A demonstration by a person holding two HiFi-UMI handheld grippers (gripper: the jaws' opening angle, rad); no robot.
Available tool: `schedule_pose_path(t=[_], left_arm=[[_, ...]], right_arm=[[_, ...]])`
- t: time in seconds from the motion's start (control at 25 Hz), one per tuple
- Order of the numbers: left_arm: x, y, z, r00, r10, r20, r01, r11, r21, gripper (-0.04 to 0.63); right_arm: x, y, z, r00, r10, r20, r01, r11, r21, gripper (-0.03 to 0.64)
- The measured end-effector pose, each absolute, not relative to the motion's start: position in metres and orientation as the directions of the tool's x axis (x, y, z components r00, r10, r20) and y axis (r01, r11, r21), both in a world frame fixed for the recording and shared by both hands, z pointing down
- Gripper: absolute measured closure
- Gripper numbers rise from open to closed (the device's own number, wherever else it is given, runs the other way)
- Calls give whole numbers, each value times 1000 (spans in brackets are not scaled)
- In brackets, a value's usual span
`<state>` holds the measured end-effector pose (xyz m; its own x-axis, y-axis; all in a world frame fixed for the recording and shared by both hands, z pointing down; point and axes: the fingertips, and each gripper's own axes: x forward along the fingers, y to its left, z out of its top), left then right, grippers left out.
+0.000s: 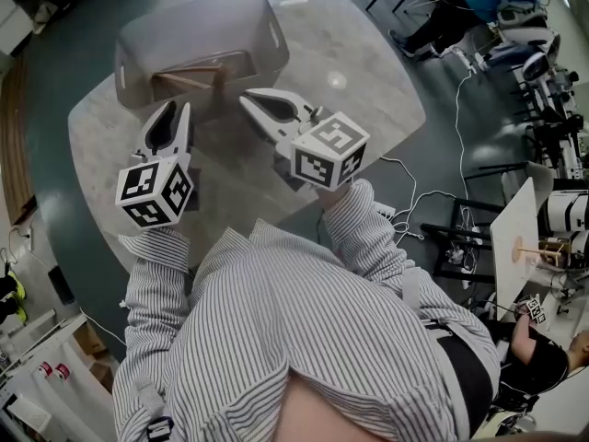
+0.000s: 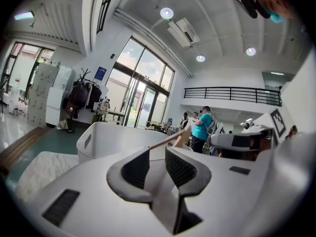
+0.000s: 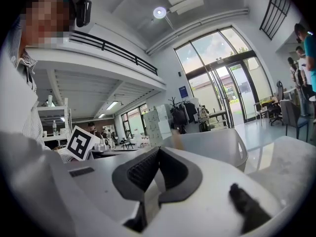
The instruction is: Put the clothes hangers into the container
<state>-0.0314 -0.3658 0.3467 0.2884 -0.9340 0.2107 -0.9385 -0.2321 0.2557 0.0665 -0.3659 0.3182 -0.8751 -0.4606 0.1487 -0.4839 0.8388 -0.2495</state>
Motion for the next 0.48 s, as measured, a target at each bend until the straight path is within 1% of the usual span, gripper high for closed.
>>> schedule_pose_path(t=[0.48], left_arm=[[-21, -360, 345, 312, -927, 209, -931, -255, 260, 505]], right_arm=[[71, -359, 319, -870, -470, 148, -493, 833, -252, 602]])
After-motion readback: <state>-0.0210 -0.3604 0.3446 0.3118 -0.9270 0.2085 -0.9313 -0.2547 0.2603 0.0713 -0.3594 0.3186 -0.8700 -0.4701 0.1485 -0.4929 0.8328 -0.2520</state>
